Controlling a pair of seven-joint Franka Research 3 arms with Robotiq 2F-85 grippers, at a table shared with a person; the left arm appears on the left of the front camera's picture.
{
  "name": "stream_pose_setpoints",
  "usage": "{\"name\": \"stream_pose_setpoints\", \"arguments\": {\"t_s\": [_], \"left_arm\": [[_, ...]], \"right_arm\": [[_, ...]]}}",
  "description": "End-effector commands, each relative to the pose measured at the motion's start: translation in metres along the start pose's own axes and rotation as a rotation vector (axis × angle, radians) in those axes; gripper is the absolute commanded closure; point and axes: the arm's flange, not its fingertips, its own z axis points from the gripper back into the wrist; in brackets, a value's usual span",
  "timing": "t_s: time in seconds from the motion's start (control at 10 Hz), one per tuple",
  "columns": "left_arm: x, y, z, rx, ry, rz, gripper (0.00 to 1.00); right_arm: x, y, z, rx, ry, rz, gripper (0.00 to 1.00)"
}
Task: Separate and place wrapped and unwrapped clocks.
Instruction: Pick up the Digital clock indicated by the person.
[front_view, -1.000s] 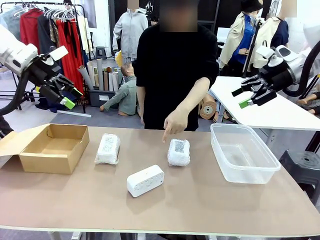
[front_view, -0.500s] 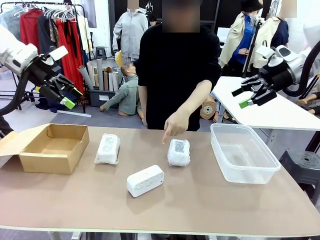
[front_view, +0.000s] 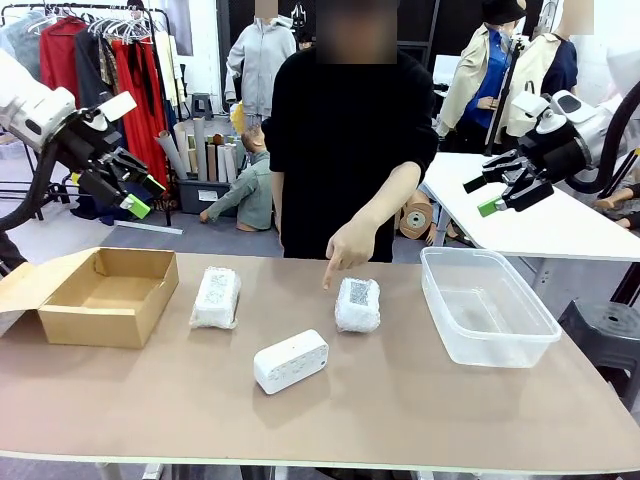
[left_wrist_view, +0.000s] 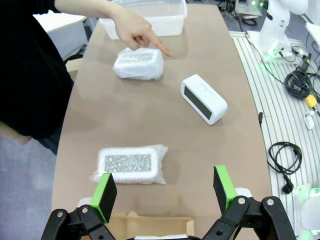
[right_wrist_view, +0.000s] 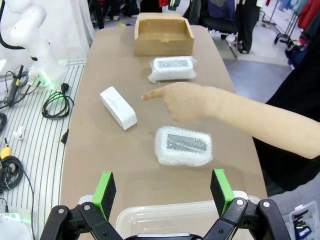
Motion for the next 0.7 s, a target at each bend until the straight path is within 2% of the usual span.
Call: {"name": "stream_pose_setpoints", "arguments": {"t_s": [0.0,0.4,0.6], "left_arm": [[0.001,0.001,0.0,0.006,-0.002,0.0,0.0],[0.001,0.001,0.0,0.006,-0.002,0.0,0.0],[0.001,0.001,0.0,0.006,-0.002,0.0,0.0]], "right_arm": [[0.001,0.0,-0.001,0.002,-0.001,0.002,0.0],[0.0,0.0,0.0,0.0,0.0,0.0,0.0],[0.023,0.014,-0.019,0.067,0.025,0.087,0.0]]}}
